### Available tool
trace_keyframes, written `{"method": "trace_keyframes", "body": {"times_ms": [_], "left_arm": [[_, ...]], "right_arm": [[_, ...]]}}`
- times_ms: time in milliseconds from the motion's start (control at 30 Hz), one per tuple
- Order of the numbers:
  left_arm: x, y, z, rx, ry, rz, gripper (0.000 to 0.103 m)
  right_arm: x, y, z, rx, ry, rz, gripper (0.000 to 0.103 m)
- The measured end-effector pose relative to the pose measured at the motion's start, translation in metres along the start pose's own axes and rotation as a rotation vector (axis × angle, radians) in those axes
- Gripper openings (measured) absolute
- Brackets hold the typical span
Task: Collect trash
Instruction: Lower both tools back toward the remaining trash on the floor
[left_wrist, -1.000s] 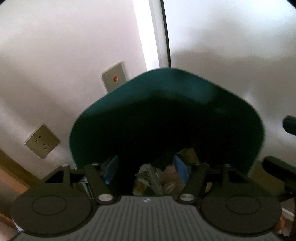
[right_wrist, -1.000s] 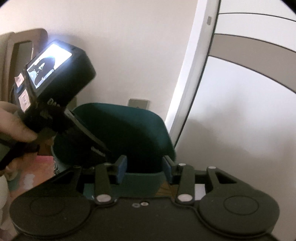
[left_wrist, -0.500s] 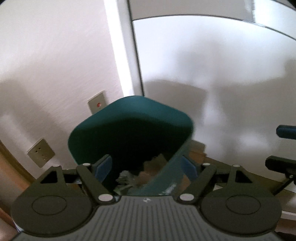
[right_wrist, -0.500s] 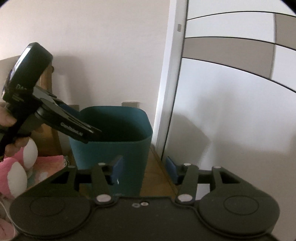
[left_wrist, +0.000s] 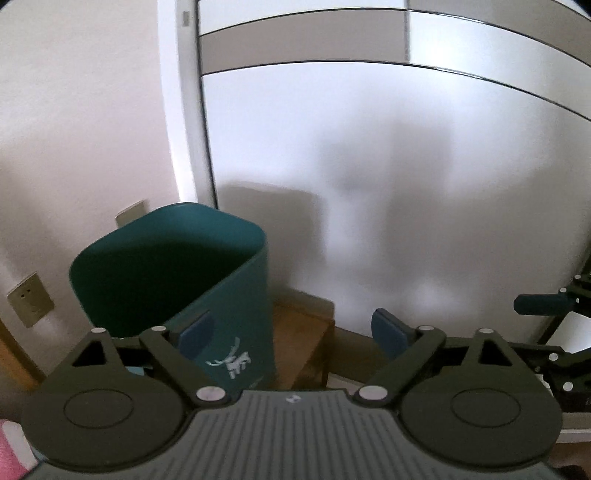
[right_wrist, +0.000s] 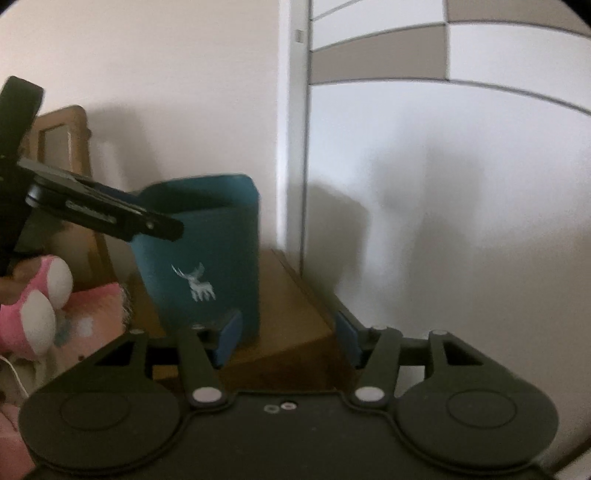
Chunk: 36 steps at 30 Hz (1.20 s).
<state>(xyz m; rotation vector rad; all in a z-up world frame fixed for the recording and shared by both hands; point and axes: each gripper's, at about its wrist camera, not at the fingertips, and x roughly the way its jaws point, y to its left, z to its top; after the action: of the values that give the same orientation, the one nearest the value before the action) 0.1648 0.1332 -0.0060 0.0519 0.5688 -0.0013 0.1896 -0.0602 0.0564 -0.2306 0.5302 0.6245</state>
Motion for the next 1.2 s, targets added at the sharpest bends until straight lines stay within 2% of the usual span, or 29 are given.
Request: {"method": "trace_keyframes", "body": {"times_ms": [100,233,367,433,733,933,1100,1200], "left_arm": [[0.007,-0.018,-0.019,0.015,-0.026,-0.011,0.1],[0.027,-0.038,-0.046,0.034,-0.033,-0.018,0.1],[0.055,-0.051,-0.075,0.018,-0.029,-0.088,0.1],[0.074,-0.057,-0.087,0.009,-0.009,-0.108,0.1],[0.181,-0.069,-0.151,-0.031,0.161,-0.135,0.1],[0.265,-0.079,-0.208,0.019,0.28,-0.123,0.1],[0.331,-0.085,-0.267,0.028,0.417,-0.105,0.1],[0.364,-0.093,-0.301,0.106,0.475,-0.091,0.1]], "right_arm": [[0.001,-0.011,-0.028,0.021,0.018,-0.028,0.057],[0.007,-0.031,-0.072,0.066,0.042,-0.065,0.057],[0.023,-0.045,-0.115,0.061,0.06,-0.14,0.057],[0.035,-0.053,-0.136,0.09,0.092,-0.147,0.057],[0.115,-0.094,-0.231,0.239,0.28,-0.19,0.057],[0.172,-0.12,-0.297,0.318,0.427,-0.225,0.057],[0.214,-0.134,-0.354,0.412,0.566,-0.257,0.057],[0.239,-0.136,-0.383,0.465,0.635,-0.248,0.057]]}}
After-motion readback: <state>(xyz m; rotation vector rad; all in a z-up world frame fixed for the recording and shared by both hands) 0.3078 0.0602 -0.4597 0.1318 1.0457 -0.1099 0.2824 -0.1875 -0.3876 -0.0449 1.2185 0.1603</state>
